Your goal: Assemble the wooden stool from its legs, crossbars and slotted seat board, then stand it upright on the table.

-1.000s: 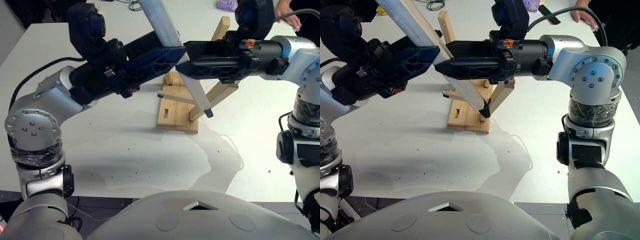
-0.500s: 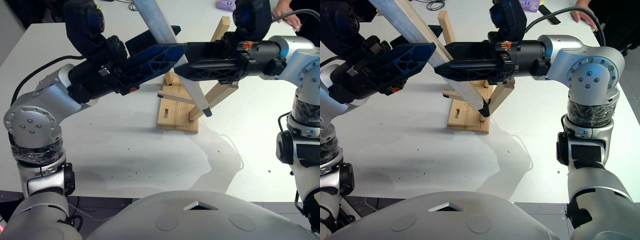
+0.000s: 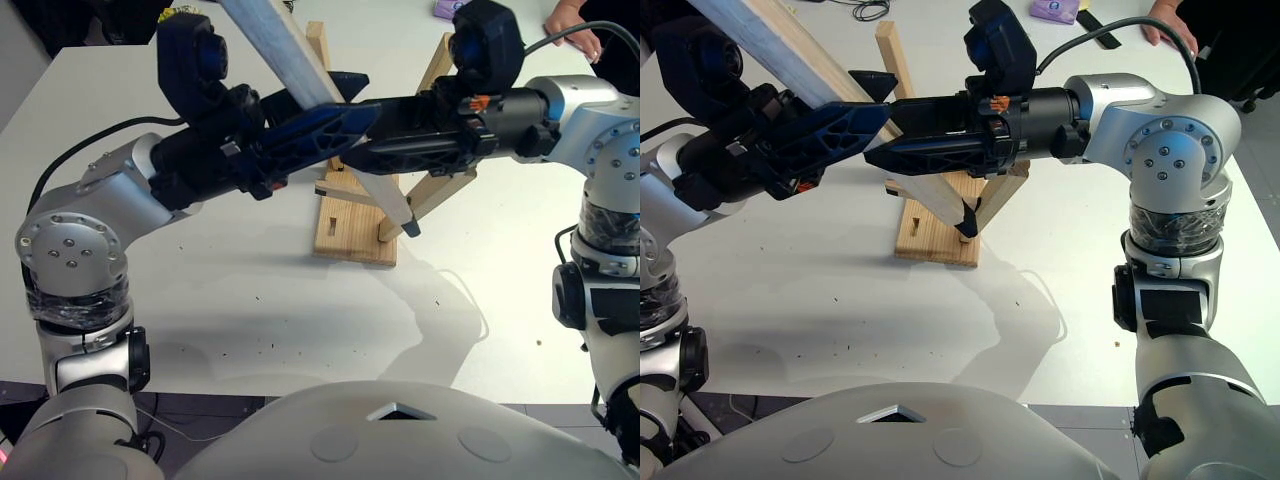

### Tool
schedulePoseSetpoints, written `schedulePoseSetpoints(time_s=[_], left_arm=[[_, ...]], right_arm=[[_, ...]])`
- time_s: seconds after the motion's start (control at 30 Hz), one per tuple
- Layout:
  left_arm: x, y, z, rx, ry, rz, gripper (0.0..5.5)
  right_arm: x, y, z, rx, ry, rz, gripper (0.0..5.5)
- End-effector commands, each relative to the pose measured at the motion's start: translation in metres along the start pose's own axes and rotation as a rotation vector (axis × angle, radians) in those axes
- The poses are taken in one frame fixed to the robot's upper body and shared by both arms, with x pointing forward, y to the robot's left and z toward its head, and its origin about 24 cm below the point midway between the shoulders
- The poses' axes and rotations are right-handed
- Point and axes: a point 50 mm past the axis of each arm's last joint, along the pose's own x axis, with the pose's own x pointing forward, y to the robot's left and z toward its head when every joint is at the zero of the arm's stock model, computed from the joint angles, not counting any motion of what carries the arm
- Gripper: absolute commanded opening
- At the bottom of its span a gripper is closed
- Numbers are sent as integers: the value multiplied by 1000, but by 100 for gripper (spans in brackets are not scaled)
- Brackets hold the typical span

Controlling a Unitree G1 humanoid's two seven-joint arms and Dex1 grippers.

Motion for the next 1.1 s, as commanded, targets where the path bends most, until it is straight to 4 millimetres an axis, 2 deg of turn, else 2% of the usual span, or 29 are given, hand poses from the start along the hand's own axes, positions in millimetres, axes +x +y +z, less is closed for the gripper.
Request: schedulePoseSetpoints(time_s=[0.03,0.27,0.53,0.87,0.9,1.1], left_arm=[[0,-2,3,27,-16,-14,224],[0,-3,5,45,-39,-15,224],[-6,-1,-4,50,-13,10,220],[-7,1,1,76,-34,19,215],[-6,1,1,76,-34,17,215],[-6,2,0,72,-26,9,206]], right_arm=[[0,2,1,-15,22,3,206],[-1,3,-1,-5,27,5,206],[-5,-1,1,-18,36,-35,206],[-7,-4,2,-36,30,-54,206],[-7,-5,1,-39,29,-58,242],[-6,-3,1,-41,42,-40,316]])
